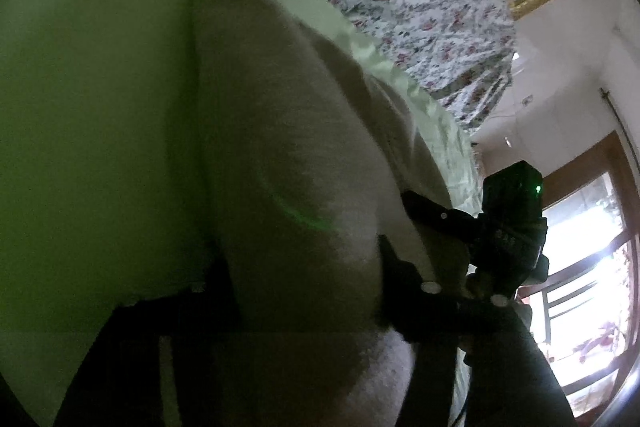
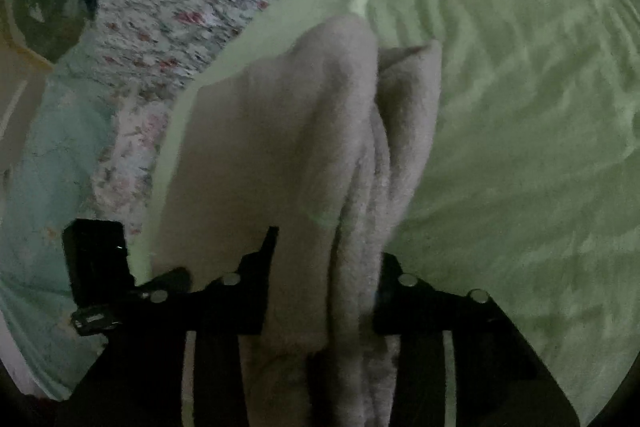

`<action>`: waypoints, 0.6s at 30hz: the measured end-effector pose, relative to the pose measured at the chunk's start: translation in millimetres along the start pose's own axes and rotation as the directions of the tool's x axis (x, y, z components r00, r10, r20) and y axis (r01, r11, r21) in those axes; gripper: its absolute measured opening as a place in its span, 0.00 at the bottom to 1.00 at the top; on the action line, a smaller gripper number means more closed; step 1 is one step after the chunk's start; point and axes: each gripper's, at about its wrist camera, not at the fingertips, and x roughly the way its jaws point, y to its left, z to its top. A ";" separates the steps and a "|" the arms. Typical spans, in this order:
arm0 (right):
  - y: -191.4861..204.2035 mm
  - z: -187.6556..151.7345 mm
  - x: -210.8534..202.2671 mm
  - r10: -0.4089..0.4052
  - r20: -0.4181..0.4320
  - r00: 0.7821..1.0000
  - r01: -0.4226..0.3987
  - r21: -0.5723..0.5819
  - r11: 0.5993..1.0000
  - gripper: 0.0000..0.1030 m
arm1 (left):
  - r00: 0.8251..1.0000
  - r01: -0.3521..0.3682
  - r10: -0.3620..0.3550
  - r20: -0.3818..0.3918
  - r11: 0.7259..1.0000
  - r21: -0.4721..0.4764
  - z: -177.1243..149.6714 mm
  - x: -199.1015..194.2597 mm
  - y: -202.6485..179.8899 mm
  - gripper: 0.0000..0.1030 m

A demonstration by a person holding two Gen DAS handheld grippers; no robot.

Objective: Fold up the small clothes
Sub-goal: 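Fold the grasped side edge over the sweater body with the right gripper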

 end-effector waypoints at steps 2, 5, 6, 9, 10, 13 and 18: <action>10.5 -5.6 -6.5 0.023 0.029 0.999 -0.023 -0.007 1.000 0.35 | 1.000 -0.008 0.007 0.023 1.000 0.026 -4.7 -18.3 -6.0 0.50; 35.5 -18.1 -7.1 0.044 0.043 0.998 -0.043 -0.041 0.998 0.35 | 0.997 -0.046 0.041 0.064 0.996 0.070 -13.4 -52.4 -10.4 0.50; 45.4 -23.1 -4.6 0.053 0.046 0.998 -0.051 -0.053 0.997 0.35 | 0.996 -0.054 0.049 0.074 0.996 0.076 -15.0 -62.2 -10.1 0.50; 72.1 -37.7 6.8 0.091 0.043 0.995 -0.087 -0.090 0.992 0.35 | 0.992 -0.095 0.088 0.092 0.992 0.083 -23.4 -95.7 0.8 0.50; 78.8 -41.8 11.8 0.109 0.042 0.993 -0.105 -0.093 0.990 0.35 | 0.990 -0.107 0.099 0.099 0.991 0.084 -26.5 -106.3 5.2 0.50; 94.9 -53.3 30.9 0.171 0.030 0.985 -0.168 -0.082 0.982 0.34 | 0.986 -0.135 0.126 0.107 0.987 0.086 -37.0 -131.9 23.1 0.50; 95.0 -78.0 65.7 0.149 -0.020 0.989 -0.150 -0.051 0.987 0.36 | 0.982 -0.184 0.182 0.042 0.983 0.023 -62.8 -130.9 68.4 0.57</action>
